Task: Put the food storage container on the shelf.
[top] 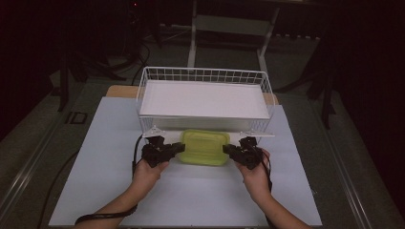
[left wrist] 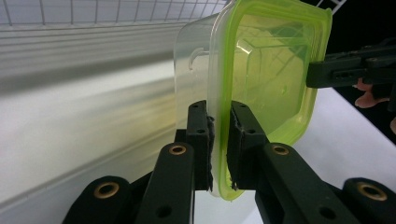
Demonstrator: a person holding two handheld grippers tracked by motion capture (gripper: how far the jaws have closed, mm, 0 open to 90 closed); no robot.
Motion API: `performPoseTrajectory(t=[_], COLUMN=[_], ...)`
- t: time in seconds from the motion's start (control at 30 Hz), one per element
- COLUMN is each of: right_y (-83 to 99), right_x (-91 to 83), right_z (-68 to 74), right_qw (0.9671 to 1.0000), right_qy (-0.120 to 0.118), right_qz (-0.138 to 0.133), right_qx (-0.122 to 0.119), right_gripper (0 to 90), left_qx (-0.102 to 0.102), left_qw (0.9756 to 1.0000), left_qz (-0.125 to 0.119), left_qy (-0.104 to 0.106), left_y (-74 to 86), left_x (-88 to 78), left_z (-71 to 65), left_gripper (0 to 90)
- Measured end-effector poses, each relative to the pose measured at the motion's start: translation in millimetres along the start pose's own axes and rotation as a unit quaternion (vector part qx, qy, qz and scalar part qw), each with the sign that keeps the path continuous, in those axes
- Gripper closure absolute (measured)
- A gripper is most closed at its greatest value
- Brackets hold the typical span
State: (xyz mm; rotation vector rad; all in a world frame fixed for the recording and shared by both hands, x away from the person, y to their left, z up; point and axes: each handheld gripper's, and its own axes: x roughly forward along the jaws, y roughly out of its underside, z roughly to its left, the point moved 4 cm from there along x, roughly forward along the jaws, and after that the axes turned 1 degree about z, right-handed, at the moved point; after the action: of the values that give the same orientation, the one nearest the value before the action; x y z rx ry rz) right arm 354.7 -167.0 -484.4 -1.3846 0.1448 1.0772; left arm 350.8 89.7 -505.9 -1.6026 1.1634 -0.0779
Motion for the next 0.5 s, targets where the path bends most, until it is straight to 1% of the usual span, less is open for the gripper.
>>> performPoseTrajectory(t=[0.1, 0.27, 0.37, 0.5], right_y=[-1.2, -5.5, -7.0, -6.6], right_x=[7.1, 17.3, 23.2, 30.5], right_z=[-4.8, -9.3, -11.8, -14.1], right_qw=[0.9999, 0.9997, 0.9996, 0.9995], right_qy=[0.010, 0.023, 0.028, 0.032], right_qz=[0.002, 0.001, -0.001, 0.005], right_qx=[0.004, 0.003, 0.004, 0.007], right_gripper=[78.5, 78.5, 78.6, 78.5], left_qx=[-0.009, -0.019, -0.024, -0.030], left_qw=[1.0000, 0.9998, 0.9997, 0.9995], left_qz=[0.001, -0.002, -0.001, 0.004], left_qy=[-0.003, -0.007, -0.011, -0.014], left_y=[1.5, 1.1, 1.7, 3.4], left_x=[7.5, 15.8, 19.5, 23.6], left_z=[5.1, 13.4, 17.6, 21.9], left_gripper=[80.9, 80.9, 80.9, 80.8])
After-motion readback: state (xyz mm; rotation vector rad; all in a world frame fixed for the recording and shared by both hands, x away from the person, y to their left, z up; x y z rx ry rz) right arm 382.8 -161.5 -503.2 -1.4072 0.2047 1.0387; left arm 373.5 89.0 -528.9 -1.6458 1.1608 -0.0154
